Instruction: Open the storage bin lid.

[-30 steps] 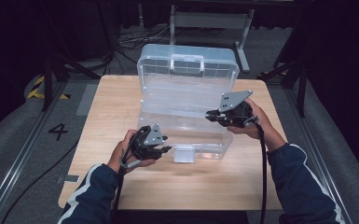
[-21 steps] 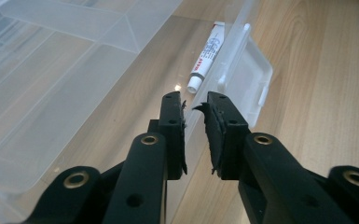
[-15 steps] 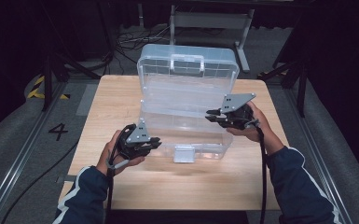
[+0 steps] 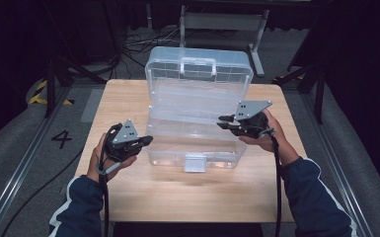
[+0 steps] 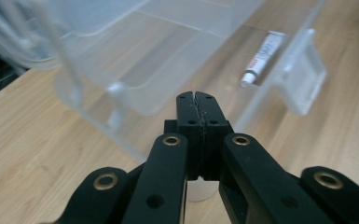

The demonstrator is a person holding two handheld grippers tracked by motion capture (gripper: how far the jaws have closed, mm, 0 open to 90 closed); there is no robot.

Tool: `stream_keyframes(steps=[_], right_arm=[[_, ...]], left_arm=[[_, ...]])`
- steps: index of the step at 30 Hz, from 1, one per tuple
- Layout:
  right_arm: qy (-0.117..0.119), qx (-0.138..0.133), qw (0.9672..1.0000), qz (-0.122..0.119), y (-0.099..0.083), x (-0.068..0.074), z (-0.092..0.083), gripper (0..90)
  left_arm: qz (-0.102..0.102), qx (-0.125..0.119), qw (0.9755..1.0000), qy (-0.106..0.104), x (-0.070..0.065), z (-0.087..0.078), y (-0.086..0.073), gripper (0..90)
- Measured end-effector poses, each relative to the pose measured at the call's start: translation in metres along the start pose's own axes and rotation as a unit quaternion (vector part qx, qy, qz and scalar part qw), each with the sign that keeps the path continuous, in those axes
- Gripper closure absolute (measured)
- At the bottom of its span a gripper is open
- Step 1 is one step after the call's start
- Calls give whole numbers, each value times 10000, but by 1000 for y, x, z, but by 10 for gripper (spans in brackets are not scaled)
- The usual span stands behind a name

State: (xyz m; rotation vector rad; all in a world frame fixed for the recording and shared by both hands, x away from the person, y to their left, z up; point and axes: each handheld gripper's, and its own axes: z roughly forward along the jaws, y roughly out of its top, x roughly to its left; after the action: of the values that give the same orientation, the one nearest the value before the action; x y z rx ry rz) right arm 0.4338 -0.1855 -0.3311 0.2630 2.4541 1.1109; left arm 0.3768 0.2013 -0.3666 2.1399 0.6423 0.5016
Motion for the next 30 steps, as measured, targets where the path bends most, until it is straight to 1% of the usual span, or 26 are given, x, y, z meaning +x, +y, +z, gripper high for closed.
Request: stream_keyframes(steps=[1, 3, 5, 6, 7, 8, 10, 11, 12, 13, 14, 16, 17, 19, 20, 21, 22, 24, 27, 30], right_arm=[[-18, -8, 10000, -2, 0, 0, 0, 774], [-29, -25, 10000, 4, -1, 1, 0, 773], [-37, -52, 10000, 17, -1, 1, 0, 773], [-43, -65, 10000, 18, -2, 1, 0, 772], [-40, -75, 10000, 24, -2, 1, 0, 772], [-40, -75, 10000, 24, -2, 1, 0, 772], [-28, -82, 10000, 43, -2, 1, 0, 772], [-28, -81, 10000, 36, -2, 1, 0, 772], [-32, -81, 10000, 35, -2, 1, 0, 772], [-32, -81, 10000, 35, -2, 1, 0, 772], [-42, -87, 9999, 37, -3, 1, 0, 772], [-54, -92, 9999, 36, -3, 2, 0, 771], [-59, -92, 9999, 36, -3, 2, 0, 771], [-68, -83, 9999, 34, -3, 2, 0, 770], [-68, -83, 9999, 34, -3, 2, 0, 770], [-74, -78, 9999, 34, -3, 2, 0, 770], [-80, -60, 9999, 20, -3, 3, 0, 768], [-78, -57, 10000, 23, -3, 3, 0, 768], [-93, -51, 9999, 31, -3, 4, -1, 767], [-93, -53, 9999, 33, -4, 5, -1, 766]], left_arm=[[-38, 7, 10000, 40, 2, -1, -1, 900], [-196, -84, 9997, 84, 11, -3, -4, 900], [-291, -104, 9994, 185, 17, -3, -5, 900], [-303, -117, 9992, 246, 21, -2, -5, 900], [-297, -154, 9988, 359, 24, -2, -5, 900], [-297, -154, 9988, 359, 24, -2, -5, 900], [-380, -320, 9979, 420, 30, -3, -2, 900], [-439, -398, 9972, 447, 35, -3, 1, 900], [-415, -448, 9968, 514, 40, -3, 5, 900], [-415, -448, 9968, 514, 40, -3, 5, 900], [-451, -527, 9961, 552, 45, -2, 8, 900], [-550, -656, 9951, 490, 53, -2, 15, 900], [-557, -724, 9943, 549, 58, -2, 22, 900], [-600, -811, 9936, 516, 63, -1, 30, 900], [-600, -811, 9936, 516, 63, -1, 30, 900], [-578, -823, 9934, 545, 66, 0, 36, 900], [-598, -820, 9931, 583, 69, 3, 44, 900], [-582, -810, 9931, 623, 70, 5, 46, 900], [-621, -826, 9924, 662, 74, 10, 55, 900], [-695, -936, 9914, 601, 77, 15, 60, 900]])
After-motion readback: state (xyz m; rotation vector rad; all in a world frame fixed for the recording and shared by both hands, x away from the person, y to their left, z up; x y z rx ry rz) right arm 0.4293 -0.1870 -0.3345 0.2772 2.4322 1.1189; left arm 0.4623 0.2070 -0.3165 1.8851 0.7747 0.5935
